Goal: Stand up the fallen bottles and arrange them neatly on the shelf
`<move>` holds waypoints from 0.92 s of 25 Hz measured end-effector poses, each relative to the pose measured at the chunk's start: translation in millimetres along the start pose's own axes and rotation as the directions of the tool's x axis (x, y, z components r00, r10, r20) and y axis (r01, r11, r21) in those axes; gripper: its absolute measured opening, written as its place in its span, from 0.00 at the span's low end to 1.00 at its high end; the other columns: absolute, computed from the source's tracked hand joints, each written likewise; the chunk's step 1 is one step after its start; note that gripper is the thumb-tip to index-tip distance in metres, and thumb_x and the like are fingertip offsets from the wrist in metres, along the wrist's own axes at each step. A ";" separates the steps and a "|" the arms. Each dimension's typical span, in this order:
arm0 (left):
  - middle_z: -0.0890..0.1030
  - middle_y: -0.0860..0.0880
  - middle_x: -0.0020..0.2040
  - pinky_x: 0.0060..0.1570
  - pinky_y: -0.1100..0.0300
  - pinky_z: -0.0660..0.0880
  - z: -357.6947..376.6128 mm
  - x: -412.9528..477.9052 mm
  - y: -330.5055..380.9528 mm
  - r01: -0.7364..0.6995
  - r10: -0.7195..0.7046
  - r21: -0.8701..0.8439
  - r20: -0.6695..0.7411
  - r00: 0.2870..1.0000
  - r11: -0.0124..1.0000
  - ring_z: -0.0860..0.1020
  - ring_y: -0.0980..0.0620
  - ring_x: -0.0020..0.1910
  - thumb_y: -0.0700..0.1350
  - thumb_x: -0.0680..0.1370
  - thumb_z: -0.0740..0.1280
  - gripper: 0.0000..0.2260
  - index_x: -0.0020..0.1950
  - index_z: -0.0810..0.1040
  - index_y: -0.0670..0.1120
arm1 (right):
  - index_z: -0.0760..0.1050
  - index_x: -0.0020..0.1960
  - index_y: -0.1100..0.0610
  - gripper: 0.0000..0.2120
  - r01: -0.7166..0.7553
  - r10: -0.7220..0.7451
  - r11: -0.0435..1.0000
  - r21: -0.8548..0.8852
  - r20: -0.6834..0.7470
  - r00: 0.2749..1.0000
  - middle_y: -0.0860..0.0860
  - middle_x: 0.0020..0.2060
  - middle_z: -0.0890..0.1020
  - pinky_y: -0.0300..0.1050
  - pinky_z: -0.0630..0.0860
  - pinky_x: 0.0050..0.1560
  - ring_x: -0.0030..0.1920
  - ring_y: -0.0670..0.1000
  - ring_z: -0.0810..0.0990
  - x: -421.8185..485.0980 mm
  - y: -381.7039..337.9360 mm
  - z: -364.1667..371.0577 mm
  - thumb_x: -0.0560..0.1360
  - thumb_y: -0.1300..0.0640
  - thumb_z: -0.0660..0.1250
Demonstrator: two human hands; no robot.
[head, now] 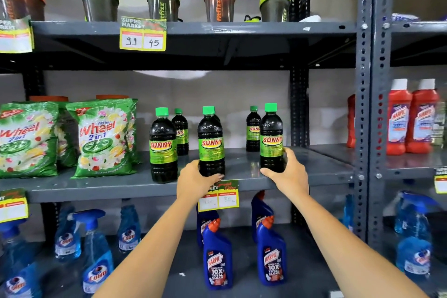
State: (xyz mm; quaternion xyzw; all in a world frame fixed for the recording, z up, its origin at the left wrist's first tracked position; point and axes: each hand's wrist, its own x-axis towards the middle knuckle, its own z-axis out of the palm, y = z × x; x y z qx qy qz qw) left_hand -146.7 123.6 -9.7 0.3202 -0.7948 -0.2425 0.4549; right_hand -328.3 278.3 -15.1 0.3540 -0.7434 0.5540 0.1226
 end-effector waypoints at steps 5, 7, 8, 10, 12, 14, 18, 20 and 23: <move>0.81 0.52 0.41 0.39 0.60 0.73 -2.5 -2.7 3.8 -0.003 0.003 0.000 -0.007 1.000 1.000 0.77 0.52 0.41 0.52 0.65 0.79 0.18 0.49 0.80 0.46 | 0.67 0.69 0.46 0.34 0.042 -0.040 0.999 -0.033 0.060 0.997 0.48 0.57 0.82 0.54 0.76 0.58 0.59 0.54 0.79 4.2 6.9 -0.4 0.66 0.45 0.75; 0.81 0.52 0.40 0.37 0.61 0.71 -3.8 -1.6 4.2 -0.011 0.011 0.008 0.010 1.000 1.000 0.78 0.52 0.40 0.52 0.65 0.79 0.18 0.48 0.79 0.47 | 0.68 0.69 0.47 0.34 0.046 -0.045 0.999 -0.018 0.066 0.997 0.49 0.58 0.82 0.54 0.75 0.59 0.59 0.54 0.79 5.3 6.9 -2.4 0.66 0.46 0.75; 0.82 0.51 0.41 0.36 0.61 0.71 -4.4 -0.7 4.0 -0.012 0.012 0.014 0.022 1.000 1.000 0.78 0.53 0.40 0.52 0.64 0.79 0.18 0.48 0.79 0.46 | 0.68 0.69 0.48 0.34 0.044 -0.043 0.999 -0.012 0.061 0.997 0.49 0.59 0.81 0.53 0.75 0.59 0.60 0.54 0.78 5.3 7.0 -2.5 0.66 0.46 0.76; 0.82 0.51 0.41 0.35 0.62 0.71 -6.0 0.8 5.0 -0.010 0.009 0.022 0.037 0.999 1.000 0.78 0.54 0.39 0.52 0.64 0.79 0.19 0.49 0.80 0.46 | 0.68 0.69 0.48 0.35 0.041 -0.042 0.999 0.010 0.043 0.998 0.49 0.60 0.81 0.51 0.74 0.58 0.61 0.54 0.78 3.6 7.1 -2.6 0.66 0.47 0.77; 0.84 0.51 0.43 0.37 0.61 0.73 -7.9 2.2 5.2 -0.002 0.002 0.008 0.053 0.999 1.000 0.79 0.54 0.41 0.53 0.63 0.79 0.20 0.50 0.81 0.46 | 0.68 0.69 0.49 0.36 0.047 -0.048 0.999 0.021 0.025 0.999 0.50 0.59 0.81 0.51 0.75 0.58 0.61 0.54 0.78 1.5 6.8 -2.3 0.64 0.46 0.78; 0.83 0.53 0.44 0.40 0.61 0.73 -9.3 2.7 4.8 -0.003 0.003 0.003 0.075 0.997 1.000 0.78 0.55 0.43 0.53 0.64 0.79 0.20 0.51 0.81 0.47 | 0.68 0.69 0.49 0.37 0.050 -0.051 0.999 0.020 0.019 0.999 0.50 0.59 0.81 0.52 0.76 0.58 0.60 0.54 0.78 1.3 7.3 -1.7 0.64 0.45 0.78; 0.80 0.55 0.43 0.40 0.61 0.72 -10.7 2.0 5.6 0.005 -0.002 -0.028 0.107 0.994 1.000 0.76 0.56 0.45 0.51 0.65 0.78 0.20 0.53 0.81 0.47 | 0.67 0.69 0.48 0.37 0.040 -0.040 0.999 0.011 0.027 0.999 0.50 0.60 0.80 0.52 0.76 0.58 0.61 0.55 0.78 3.3 8.4 -1.1 0.64 0.44 0.77; 0.81 0.53 0.47 0.42 0.62 0.71 -10.3 2.2 3.8 0.006 0.000 -0.051 0.128 0.992 0.999 0.76 0.57 0.45 0.50 0.66 0.78 0.21 0.56 0.80 0.47 | 0.67 0.70 0.48 0.38 0.042 -0.042 0.999 0.003 0.034 0.999 0.50 0.61 0.80 0.53 0.76 0.58 0.61 0.55 0.78 2.0 8.6 -0.2 0.64 0.44 0.77; 0.81 0.52 0.52 0.45 0.61 0.70 -10.9 -0.4 4.9 -0.014 0.026 -0.076 0.156 0.987 0.997 0.75 0.56 0.48 0.51 0.68 0.77 0.23 0.59 0.77 0.47 | 0.59 0.74 0.50 0.45 0.061 -0.060 0.998 -0.030 0.031 0.998 0.52 0.64 0.77 0.56 0.74 0.61 0.65 0.57 0.75 -0.6 7.2 0.7 0.64 0.38 0.75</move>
